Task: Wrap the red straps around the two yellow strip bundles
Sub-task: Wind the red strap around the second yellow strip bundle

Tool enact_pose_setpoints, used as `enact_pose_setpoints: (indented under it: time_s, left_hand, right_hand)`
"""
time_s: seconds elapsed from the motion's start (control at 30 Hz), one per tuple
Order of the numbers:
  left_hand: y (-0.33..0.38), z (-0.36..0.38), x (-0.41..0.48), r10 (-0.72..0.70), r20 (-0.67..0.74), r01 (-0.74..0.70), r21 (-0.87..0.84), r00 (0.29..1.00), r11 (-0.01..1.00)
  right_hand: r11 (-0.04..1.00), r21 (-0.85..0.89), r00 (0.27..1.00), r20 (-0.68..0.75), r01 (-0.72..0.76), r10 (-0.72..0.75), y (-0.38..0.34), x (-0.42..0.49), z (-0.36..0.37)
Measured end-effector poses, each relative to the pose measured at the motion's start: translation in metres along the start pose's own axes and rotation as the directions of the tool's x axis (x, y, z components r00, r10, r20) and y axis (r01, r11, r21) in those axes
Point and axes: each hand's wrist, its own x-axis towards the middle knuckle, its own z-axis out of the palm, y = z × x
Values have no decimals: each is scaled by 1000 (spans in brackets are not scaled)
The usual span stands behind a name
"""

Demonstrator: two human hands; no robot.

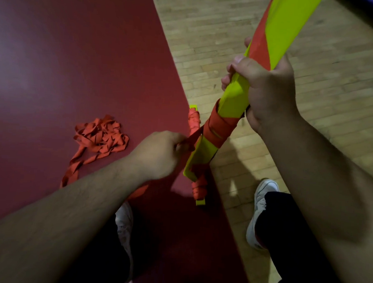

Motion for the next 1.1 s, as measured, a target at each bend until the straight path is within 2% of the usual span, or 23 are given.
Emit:
enact_pose_setpoints:
  time_s: [0.13,0.37,0.53,0.63,0.77,0.9,0.97,1.03,1.1]
  left_hand:
    - [2,9,-3,-3,-22,2,-37,1000,999]
    - [10,16,-10,-113,-246,150,136,963,979]
    - [10,13,-13,-90,-362,162,175,928,971]
    - [6,9,-7,-49,-378,130,192,924,973]
    - [1,8,-5,10,-339,71,226,941,972]
    - [2,0,-7,212,-260,-183,130,942,974]
    - [6,-5,-9,290,-180,-298,-21,940,954]
    - [7,-9,-11,294,-70,-303,-245,953,921]
    - [6,-13,-12,278,32,-246,-375,960,894]
  right_hand:
    - [997,-60,998,-48,40,-43,5,-2,10]
    - [1000,-29,993,-114,-6,2,7,0,19]
    - [984,148,945,-293,-102,143,5,1,22]
    - [969,174,932,-287,-177,222,4,-1,17]
    - [959,169,940,-219,-228,262,3,-2,12]
    - [995,65,993,-83,-81,86,0,-3,6]
    - [995,94,999,12,-41,40,-5,0,-1]
    - [963,212,965,235,-166,115,-6,5,-12]
    - [899,271,844,508,-344,170,-3,7,-21]
